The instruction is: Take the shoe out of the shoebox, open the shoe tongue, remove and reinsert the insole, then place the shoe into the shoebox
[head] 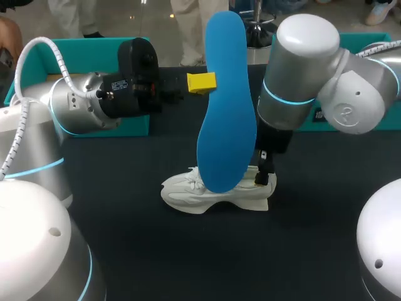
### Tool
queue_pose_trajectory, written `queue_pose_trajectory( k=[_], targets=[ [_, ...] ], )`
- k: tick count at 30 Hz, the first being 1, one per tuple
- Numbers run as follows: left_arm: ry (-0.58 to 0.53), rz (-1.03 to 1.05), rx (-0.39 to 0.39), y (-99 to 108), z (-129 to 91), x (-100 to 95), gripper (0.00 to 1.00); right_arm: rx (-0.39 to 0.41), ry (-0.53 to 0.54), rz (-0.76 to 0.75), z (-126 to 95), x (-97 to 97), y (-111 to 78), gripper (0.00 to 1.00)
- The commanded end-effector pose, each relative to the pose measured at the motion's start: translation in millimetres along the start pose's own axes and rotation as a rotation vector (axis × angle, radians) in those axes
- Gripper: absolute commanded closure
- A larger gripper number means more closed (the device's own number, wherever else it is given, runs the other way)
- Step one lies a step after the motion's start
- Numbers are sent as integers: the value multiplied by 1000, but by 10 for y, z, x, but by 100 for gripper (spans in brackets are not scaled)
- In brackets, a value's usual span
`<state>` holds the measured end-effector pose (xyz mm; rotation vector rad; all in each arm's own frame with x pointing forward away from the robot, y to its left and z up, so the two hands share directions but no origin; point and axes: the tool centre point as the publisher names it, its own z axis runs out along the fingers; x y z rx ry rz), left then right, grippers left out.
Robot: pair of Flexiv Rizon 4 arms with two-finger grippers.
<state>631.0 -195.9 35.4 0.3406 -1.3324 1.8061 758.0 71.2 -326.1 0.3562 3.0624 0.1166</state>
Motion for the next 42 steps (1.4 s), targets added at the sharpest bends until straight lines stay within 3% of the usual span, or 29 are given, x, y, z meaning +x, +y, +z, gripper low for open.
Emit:
queue_pose_trajectory(
  k=[1,7,20,42],
  targets=[
    [0,1,2,3,4,1,100,31,-3,-1,-85,0,-40,0],
    [0,1,2,3,4,1,100,100,-15,0,-227,43,-156,0],
    [0,1,2,3,4,1,100,132,-43,-33,-399,107,-152,0],
    [0,1,2,3,4,1,100,132,-39,-20,-419,70,-138,0]
  ],
)
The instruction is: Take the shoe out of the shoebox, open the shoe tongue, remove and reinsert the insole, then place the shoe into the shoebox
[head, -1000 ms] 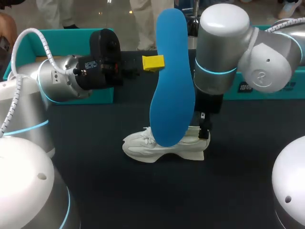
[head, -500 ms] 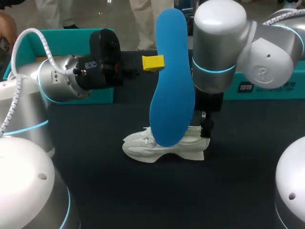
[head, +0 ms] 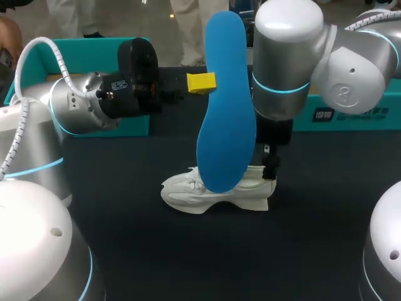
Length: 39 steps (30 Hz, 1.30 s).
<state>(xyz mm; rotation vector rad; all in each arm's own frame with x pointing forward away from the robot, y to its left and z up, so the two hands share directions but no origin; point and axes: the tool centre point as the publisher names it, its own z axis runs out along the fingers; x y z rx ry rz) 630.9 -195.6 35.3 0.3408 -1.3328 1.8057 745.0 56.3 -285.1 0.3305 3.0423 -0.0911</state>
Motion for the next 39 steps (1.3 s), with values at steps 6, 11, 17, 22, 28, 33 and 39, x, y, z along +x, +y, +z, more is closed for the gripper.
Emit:
queue_pose_trajectory(
  k=[6,11,17,22,28,33,39],
  targets=[
    [0,1,2,2,6,-1,100,1,-1,0,8,-2,3,0],
    [0,1,2,2,6,-1,100,1,-1,0,8,-2,3,0],
    [0,1,2,2,6,-1,100,1,-1,0,8,-2,3,0],
    [0,1,2,2,6,-1,100,0,-6,-7,46,-172,142,0],
    [0,1,2,2,6,-1,100,-14,-22,-21,69,-350,358,0],
    [0,1,2,2,6,-1,100,-9,-20,-38,128,-444,543,0],
    [0,1,2,2,6,-1,100,-23,10,-83,253,-401,740,0]
  ],
)
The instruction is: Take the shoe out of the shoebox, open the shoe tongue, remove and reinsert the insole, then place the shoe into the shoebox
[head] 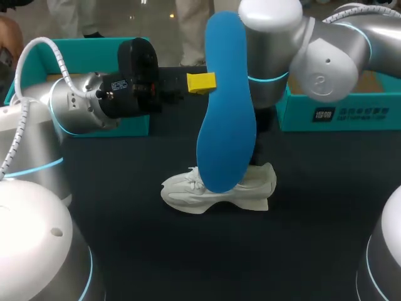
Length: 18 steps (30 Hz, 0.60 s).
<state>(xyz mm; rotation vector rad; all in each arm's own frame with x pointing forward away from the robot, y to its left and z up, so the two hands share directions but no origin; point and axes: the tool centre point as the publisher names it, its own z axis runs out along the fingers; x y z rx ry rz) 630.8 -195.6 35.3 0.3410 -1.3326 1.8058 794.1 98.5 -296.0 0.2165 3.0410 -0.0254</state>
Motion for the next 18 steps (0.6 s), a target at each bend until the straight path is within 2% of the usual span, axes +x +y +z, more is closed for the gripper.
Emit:
queue_pose_trajectory(
  k=[1,18],
  targets=[
    [0,1,2,2,6,-1,100,22,25,-11,182,-28,228,0],
    [0,1,2,2,6,-1,100,21,35,-10,229,-17,243,0]
  ],
)
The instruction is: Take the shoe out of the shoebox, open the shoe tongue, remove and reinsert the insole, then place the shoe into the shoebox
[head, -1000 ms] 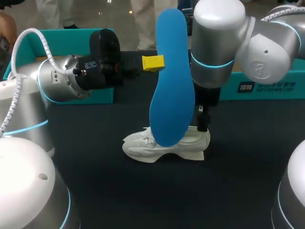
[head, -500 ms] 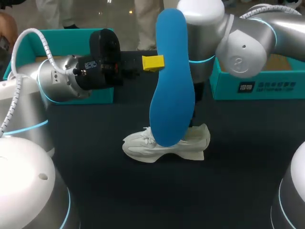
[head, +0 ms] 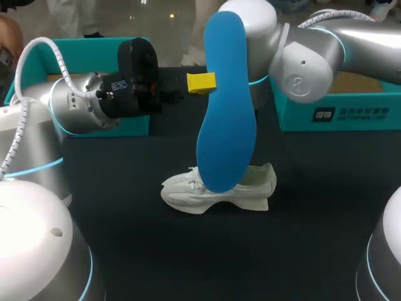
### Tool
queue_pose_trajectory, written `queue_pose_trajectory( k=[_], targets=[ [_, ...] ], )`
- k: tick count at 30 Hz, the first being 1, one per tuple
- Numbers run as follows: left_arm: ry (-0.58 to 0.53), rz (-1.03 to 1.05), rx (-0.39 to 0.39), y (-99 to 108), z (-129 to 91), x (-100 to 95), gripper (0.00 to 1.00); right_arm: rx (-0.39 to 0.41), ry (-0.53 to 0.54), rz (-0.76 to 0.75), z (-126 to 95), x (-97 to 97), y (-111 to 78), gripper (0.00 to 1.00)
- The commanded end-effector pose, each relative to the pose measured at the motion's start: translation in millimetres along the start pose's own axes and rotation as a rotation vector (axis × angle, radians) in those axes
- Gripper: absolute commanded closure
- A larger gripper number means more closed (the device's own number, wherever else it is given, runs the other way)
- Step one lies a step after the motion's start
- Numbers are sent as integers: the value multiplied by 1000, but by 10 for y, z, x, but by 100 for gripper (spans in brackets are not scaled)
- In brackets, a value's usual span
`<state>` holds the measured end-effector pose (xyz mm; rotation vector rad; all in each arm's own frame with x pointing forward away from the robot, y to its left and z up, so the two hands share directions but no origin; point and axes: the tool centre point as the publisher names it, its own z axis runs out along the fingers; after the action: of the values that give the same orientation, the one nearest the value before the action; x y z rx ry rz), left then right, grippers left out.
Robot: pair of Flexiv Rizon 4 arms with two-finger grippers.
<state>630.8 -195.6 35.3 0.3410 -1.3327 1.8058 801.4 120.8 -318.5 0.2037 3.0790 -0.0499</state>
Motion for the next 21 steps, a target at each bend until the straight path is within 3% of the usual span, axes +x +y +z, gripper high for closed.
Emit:
queue_pose_trajectory(
  k=[1,11,21],
  targets=[
    [0,1,2,2,6,-1,100,3,-1,1,4,2,10,0],
    [0,1,2,2,6,-1,100,-34,14,58,165,-48,79,0],
    [0,1,2,2,6,-1,100,-21,25,66,287,-123,71,0]
  ],
)
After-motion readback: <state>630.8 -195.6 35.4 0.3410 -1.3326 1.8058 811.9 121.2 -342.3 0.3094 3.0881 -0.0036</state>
